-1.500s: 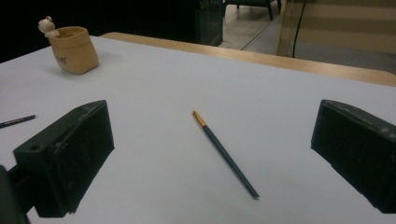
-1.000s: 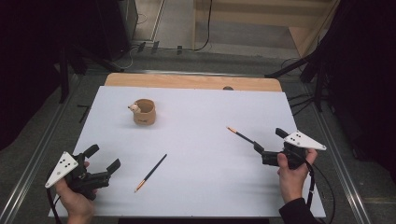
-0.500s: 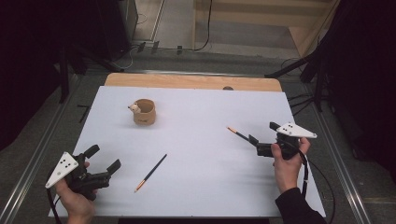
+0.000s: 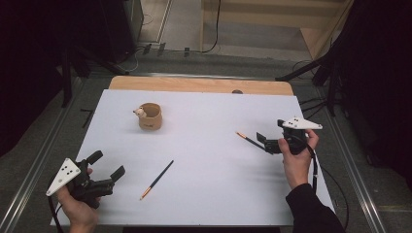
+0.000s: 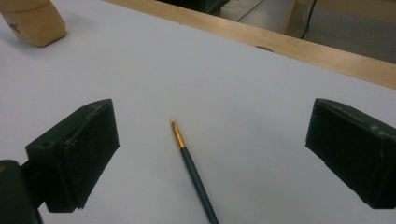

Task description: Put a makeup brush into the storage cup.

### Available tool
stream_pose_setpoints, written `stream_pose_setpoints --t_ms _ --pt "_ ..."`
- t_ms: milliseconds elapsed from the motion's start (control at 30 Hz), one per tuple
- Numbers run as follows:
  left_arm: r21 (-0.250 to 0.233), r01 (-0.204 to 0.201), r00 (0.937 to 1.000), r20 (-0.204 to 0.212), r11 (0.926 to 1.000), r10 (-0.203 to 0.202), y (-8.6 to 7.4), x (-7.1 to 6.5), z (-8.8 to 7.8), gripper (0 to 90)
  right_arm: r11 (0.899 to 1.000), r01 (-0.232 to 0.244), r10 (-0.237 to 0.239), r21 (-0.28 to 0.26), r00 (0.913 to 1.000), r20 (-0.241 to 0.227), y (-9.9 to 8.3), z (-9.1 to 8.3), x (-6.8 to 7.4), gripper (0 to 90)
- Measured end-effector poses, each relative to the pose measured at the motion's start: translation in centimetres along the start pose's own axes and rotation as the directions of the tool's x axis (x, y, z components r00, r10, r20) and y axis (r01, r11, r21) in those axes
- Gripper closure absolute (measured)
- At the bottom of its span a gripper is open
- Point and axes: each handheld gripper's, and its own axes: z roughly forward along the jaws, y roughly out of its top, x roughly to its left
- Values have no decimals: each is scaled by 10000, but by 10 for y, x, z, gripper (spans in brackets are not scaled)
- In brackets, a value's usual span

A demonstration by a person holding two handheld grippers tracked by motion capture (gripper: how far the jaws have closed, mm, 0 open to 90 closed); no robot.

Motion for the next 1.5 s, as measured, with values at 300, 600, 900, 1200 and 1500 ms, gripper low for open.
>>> stream_pose_setpoints --t_ms 300,600,900,1200,1500 --pt "6 -5 10000 -5 10000 5 0 0 0 0 9947 465 -477 913 9988 112 13 16 -5 85" --pt "-15 1 10000 6 10000 -1 0 0 -1 0 9790 824 -763 1864 9963 -396 18 34 -6 207" --pt "-13 -17 10000 15 10000 17 0 0 -1 0 9414 1340 -1027 3096 9880 -1152 25 45 -8 403" --pt "-19 -11 10000 7 10000 11 0 0 0 0 8758 2125 -1503 4333 9733 -1735 29 55 -3 594" --pt "-3 -19 10000 18 10000 19 0 -1 0 0 7961 2559 -1674 5484 9639 -2069 31 68 -2 704"
